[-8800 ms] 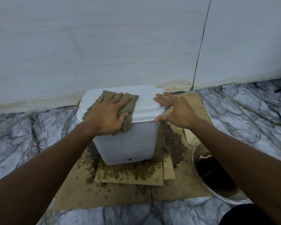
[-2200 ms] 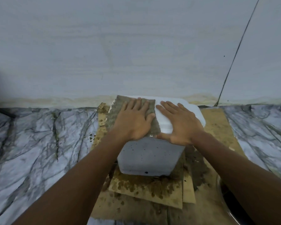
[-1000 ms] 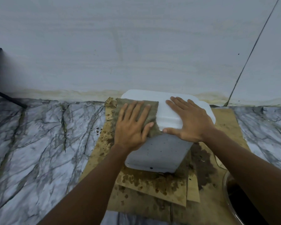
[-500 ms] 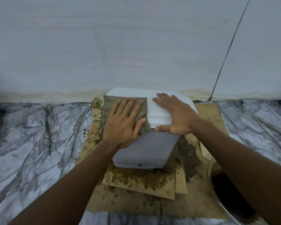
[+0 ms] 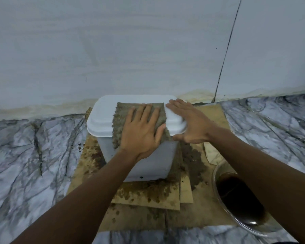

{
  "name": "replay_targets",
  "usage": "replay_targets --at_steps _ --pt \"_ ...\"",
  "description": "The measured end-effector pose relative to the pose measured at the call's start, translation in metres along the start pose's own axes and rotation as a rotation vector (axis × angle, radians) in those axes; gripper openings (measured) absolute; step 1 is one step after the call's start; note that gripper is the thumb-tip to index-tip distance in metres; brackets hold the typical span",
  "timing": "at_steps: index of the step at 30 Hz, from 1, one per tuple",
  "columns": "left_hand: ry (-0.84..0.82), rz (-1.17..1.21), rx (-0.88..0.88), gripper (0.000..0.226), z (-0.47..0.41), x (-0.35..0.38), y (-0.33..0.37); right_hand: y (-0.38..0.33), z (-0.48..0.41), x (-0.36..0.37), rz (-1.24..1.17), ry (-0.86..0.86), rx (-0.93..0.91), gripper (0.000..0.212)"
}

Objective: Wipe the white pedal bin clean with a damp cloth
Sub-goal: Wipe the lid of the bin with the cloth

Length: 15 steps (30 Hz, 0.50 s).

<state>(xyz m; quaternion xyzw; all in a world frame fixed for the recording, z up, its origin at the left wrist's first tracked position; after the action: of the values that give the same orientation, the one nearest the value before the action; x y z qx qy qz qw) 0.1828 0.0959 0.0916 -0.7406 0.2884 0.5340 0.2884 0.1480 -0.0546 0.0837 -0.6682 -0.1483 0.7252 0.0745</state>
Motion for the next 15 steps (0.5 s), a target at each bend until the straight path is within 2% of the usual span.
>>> replay_targets --at_steps 3,6,11,15 --pt "-0.064 0.039 0.052 0.06 -0.01 -0.001 0.006 0.005 0.003 -0.001 -0.032 0.015 0.015 0.113" --pt "-0.126 0.116 0.092 0.061 -0.006 -0.007 -0.02 0.002 0.003 0.001 -0.037 0.015 -0.015 0.113" --pt "-0.199 0.18 0.001 0.07 0.02 -0.013 -0.108 -0.002 0.001 -0.001 -0.022 0.025 -0.027 0.109" --pt "-0.182 0.187 -0.047 0.074 0.027 -0.017 -0.115 -0.006 -0.003 0.001 0.016 0.034 -0.022 0.109"
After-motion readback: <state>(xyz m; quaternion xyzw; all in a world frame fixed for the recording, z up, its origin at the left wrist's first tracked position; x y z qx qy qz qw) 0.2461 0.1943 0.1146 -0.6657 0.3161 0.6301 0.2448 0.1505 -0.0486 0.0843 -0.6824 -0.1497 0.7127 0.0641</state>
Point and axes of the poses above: each hand's wrist, its own z-axis away from the middle knuckle, its own x-axis out of the palm, y = z × x, the point moved 8 cm from there along -z, towards the middle knuckle, and after that the axes turned 12 degrees about -y, right-handed, at the moved point
